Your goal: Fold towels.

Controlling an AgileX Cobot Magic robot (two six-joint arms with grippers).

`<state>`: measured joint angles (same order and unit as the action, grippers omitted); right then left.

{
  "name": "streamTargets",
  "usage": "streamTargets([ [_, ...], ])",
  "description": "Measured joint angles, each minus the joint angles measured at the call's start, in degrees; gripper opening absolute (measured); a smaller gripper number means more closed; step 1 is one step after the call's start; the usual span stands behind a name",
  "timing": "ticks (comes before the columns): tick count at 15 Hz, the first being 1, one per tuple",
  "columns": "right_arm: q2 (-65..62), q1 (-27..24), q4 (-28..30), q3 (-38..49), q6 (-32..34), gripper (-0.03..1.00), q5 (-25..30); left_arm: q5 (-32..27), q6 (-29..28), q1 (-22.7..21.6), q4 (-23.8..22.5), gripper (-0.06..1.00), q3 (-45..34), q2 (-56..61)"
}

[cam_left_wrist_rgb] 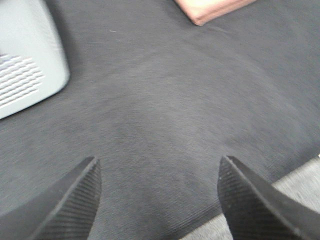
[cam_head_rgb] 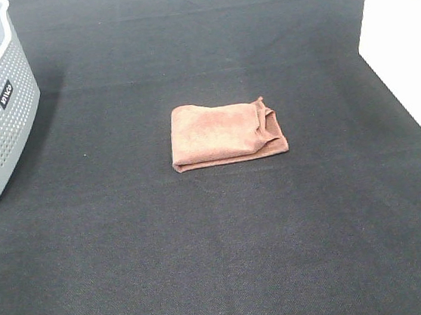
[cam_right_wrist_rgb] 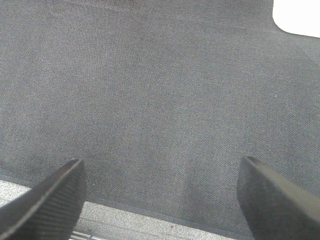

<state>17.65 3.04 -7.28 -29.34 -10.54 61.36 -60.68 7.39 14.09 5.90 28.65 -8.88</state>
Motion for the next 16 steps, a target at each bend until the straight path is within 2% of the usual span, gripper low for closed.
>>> streamTargets([
  [1, -1.03, 0.0, 0.0, 0.0, 0.0, 0.78, 0.0, 0.0, 0.0, -2.75, 0.0, 0.64, -0.06, 0.52],
  [2, -2.64, 0.0, -0.06, 0.0, 0.0, 0.78, 0.0, 0.0, 0.11, -7.33, 0.0, 0.64, -0.06, 2.01],
  [5, -9.74, 0.0, -0.06, 0.0, 0.0, 0.78, 0.0, 0.0, 0.17, -13.98, -0.06, 0.64, -0.06, 8.02],
  [14, -17.82, -0.06, -0.46, 0.0, 0.0, 0.78, 0.0, 0.0, 0.17, -15.01, -0.06, 0.64, -0.06, 9.05],
  [16, -18.05, -1.72, -0.63, 0.0, 0.0, 0.78, 0.0, 0.0, 0.17, -15.01, -0.06, 0.64, -0.06, 9.05],
])
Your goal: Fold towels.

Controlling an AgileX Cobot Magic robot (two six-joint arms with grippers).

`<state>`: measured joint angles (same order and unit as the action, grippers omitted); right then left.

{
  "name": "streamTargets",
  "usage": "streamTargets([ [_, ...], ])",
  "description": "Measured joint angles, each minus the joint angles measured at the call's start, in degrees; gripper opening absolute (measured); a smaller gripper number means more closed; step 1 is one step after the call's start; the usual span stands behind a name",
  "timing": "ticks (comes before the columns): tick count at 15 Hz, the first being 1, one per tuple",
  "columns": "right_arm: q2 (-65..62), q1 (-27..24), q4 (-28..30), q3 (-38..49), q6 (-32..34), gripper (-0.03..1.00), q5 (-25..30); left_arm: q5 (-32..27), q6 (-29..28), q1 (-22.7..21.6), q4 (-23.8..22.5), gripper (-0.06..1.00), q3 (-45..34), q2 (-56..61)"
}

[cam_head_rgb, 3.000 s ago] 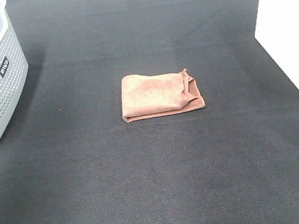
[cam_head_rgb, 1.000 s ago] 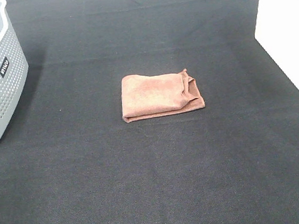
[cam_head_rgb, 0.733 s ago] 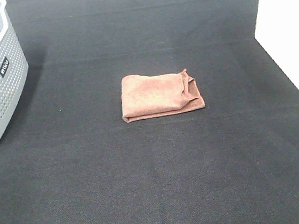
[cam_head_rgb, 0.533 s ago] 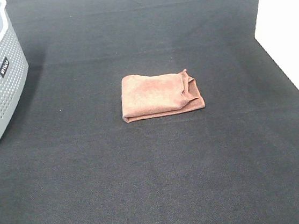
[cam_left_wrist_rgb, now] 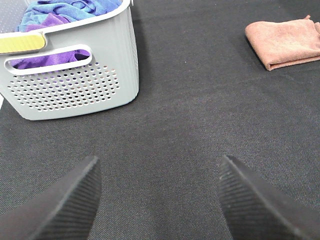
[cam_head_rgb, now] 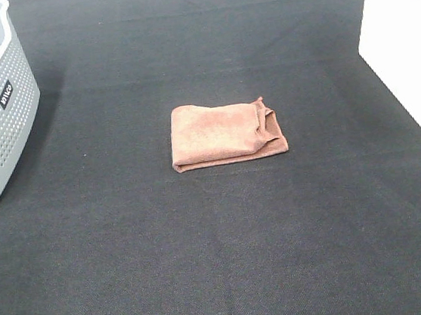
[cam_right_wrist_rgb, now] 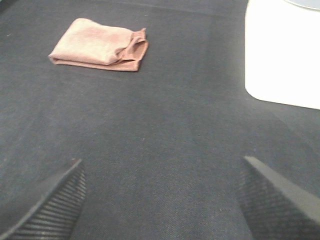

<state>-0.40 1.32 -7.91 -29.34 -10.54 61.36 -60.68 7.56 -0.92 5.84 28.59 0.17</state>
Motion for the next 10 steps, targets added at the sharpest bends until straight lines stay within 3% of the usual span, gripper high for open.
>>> streamTargets([
  [10, 0.0, 1.03, -1.03, 0.0, 0.0, 0.78, 0.0, 0.0, 0.0, 0.0, 0.0, 0.64, 0.0, 0.0],
])
